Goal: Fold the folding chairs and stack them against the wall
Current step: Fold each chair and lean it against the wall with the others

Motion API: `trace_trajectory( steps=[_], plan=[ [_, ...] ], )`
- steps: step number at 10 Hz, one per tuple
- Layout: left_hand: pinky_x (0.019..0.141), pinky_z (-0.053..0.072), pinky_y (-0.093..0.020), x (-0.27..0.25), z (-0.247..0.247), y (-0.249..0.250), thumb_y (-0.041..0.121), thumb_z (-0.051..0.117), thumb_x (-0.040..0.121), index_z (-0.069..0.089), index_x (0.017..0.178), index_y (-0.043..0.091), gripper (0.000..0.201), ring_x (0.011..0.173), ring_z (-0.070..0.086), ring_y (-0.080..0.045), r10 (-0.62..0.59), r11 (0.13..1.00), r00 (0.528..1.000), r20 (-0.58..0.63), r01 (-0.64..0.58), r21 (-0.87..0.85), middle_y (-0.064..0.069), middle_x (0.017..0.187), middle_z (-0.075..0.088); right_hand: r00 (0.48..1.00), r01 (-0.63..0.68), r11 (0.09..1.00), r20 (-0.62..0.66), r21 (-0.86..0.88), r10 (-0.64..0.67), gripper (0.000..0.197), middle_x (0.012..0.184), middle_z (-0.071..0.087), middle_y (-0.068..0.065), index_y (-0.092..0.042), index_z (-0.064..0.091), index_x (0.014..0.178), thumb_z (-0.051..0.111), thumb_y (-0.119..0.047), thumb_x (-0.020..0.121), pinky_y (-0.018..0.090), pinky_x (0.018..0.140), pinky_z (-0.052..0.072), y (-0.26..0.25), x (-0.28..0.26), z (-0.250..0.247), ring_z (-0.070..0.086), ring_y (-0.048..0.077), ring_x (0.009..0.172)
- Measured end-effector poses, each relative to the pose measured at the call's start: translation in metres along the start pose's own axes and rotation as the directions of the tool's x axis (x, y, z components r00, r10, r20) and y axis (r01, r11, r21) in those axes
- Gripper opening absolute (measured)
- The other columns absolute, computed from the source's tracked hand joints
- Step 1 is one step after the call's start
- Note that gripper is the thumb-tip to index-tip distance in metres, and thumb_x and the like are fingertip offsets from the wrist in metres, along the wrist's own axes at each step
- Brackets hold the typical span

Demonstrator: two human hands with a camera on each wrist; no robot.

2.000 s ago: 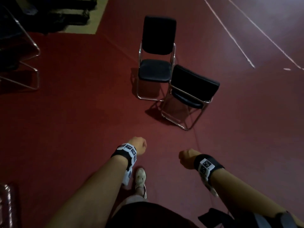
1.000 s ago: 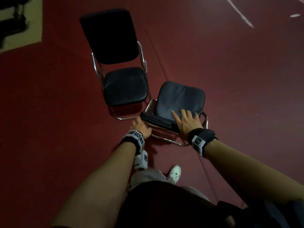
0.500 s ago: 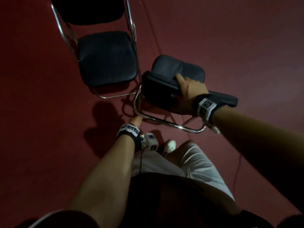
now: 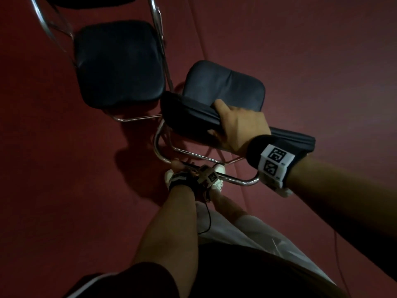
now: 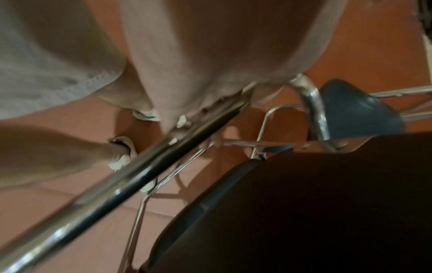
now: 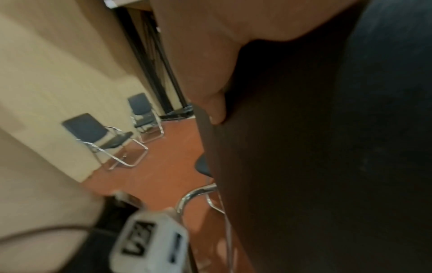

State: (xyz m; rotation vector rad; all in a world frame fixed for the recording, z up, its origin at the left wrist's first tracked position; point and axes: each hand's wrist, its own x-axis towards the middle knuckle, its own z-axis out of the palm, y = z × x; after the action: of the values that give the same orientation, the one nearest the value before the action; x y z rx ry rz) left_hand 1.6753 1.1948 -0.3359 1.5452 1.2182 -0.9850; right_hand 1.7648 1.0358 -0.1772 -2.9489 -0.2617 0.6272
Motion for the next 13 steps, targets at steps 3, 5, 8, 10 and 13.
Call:
trace_trajectory(
  steps=[3,5,8,10,13],
  plan=[
    [0.103,0.049,-0.048,0.003,0.025,-0.013,0.043,0.031,0.106,0.042,0.149,0.004,0.058,0.133,0.051,-0.035,-0.09,0.855,0.993,0.078,0.117,-0.505,-0.017,0.148,0.048,1.0,0.012,0.997,0.001,0.076,-0.012,0.045,0.088,0.06,-0.002,-0.026,0.041,0.121,0.058,-0.052,0.089,0.035,0.06,0.039,-0.012,-0.003,-0.011,0.061,0.028,0.078],
    [0.058,0.05,-0.04,-0.004,0.011,-0.017,0.062,0.04,0.098,0.049,0.138,0.011,0.066,0.113,0.062,-0.031,-0.061,0.737,0.992,0.114,0.122,-0.665,-0.011,0.135,0.059,0.998,0.043,0.993,0.039,0.112,-0.047,0.042,0.094,0.065,0.0,-0.028,0.044,0.121,0.059,-0.051,0.089,0.036,0.062,0.042,-0.024,-0.017,-0.024,0.063,0.028,0.082],
    [0.069,0.052,-0.012,-0.104,-0.01,0.024,0.028,0.03,0.111,0.043,0.146,0.009,0.042,0.134,0.05,-0.029,0.133,0.861,0.977,0.165,-0.031,-0.508,-0.009,0.146,0.051,0.98,0.154,0.976,0.099,0.156,-0.17,0.06,0.124,0.058,0.006,-0.026,0.038,0.131,0.047,-0.069,0.089,0.05,0.089,0.046,-0.033,-0.032,-0.02,0.05,0.033,0.117],
    [0.088,0.053,-0.045,-0.068,-0.005,-0.015,0.079,0.042,0.088,0.057,0.13,0.004,0.088,0.11,0.063,-0.035,-0.034,0.729,0.987,0.157,0.132,-0.671,-0.017,0.128,0.062,0.994,0.018,0.999,0.112,0.033,-0.022,0.07,0.151,0.036,0.011,-0.025,0.035,0.14,0.039,-0.073,0.09,0.071,0.11,0.02,-0.016,-0.003,-0.031,0.025,0.039,0.14],
    [0.079,0.049,-0.048,-0.15,-0.041,-0.037,0.065,0.015,0.102,0.051,0.086,0.011,0.067,0.073,0.054,-0.024,-0.037,0.745,0.984,0.175,0.144,-0.651,-0.01,0.083,0.054,0.986,0.08,0.996,0.142,0.042,-0.085,0.057,0.152,0.037,0.011,-0.025,0.035,0.138,0.042,-0.062,0.095,0.06,0.106,0.034,-0.048,-0.019,-0.033,0.033,0.04,0.137]
  ],
)
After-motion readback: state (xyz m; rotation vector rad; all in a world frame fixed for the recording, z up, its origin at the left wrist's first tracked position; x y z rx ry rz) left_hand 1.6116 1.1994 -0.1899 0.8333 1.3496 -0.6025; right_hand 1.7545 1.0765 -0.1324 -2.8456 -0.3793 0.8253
